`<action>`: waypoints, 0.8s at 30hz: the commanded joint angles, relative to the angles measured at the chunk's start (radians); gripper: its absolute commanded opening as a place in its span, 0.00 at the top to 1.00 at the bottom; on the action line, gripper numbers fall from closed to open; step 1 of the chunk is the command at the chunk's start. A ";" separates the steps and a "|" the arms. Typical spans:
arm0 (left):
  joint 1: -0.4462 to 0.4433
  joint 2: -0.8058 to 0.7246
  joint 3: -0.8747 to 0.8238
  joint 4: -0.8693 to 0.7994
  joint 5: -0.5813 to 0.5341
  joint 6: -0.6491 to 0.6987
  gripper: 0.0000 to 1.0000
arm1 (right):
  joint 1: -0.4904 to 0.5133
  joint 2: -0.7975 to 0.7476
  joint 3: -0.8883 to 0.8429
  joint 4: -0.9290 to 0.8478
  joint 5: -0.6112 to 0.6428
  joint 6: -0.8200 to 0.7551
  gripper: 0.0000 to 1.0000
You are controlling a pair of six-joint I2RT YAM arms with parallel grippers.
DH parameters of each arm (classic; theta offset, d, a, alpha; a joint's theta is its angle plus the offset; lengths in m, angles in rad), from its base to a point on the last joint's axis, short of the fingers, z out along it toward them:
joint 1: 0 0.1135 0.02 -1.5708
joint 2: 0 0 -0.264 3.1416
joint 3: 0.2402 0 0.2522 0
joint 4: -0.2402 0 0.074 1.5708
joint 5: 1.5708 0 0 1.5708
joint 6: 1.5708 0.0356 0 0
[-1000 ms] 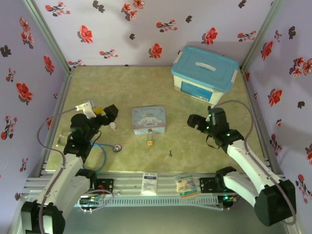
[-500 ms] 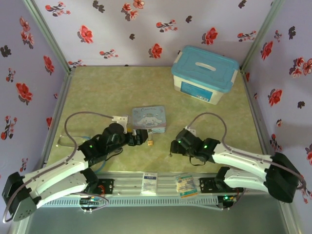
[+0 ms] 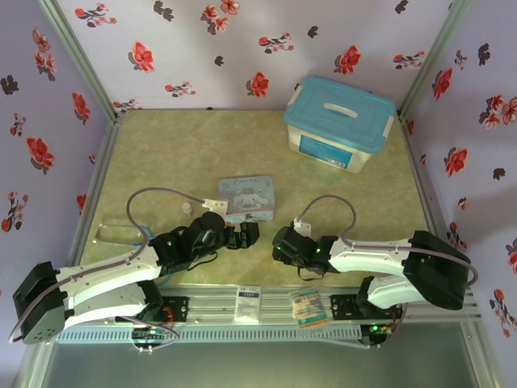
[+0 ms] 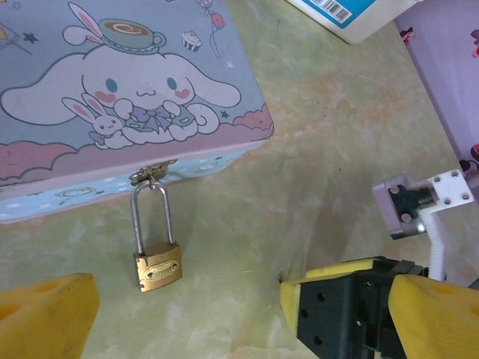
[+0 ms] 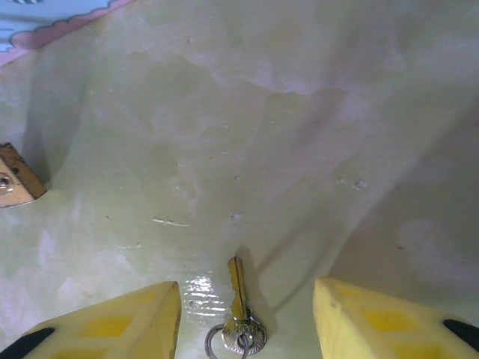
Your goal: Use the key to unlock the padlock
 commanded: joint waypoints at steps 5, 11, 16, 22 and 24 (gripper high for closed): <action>-0.014 0.006 0.002 0.048 -0.032 -0.026 0.00 | 0.037 0.045 0.006 0.020 0.025 0.042 0.58; -0.014 -0.002 -0.003 0.053 -0.031 -0.026 0.00 | 0.067 0.081 0.058 -0.080 0.053 0.010 0.61; -0.014 -0.002 -0.021 0.071 -0.034 -0.035 0.00 | 0.099 0.112 0.090 -0.104 0.051 -0.009 0.61; -0.014 0.002 -0.040 0.085 -0.037 -0.046 0.00 | 0.152 0.160 0.149 -0.162 0.066 -0.023 0.62; -0.014 0.001 -0.045 0.090 -0.038 -0.049 0.00 | 0.166 0.181 0.162 -0.175 0.070 -0.021 0.63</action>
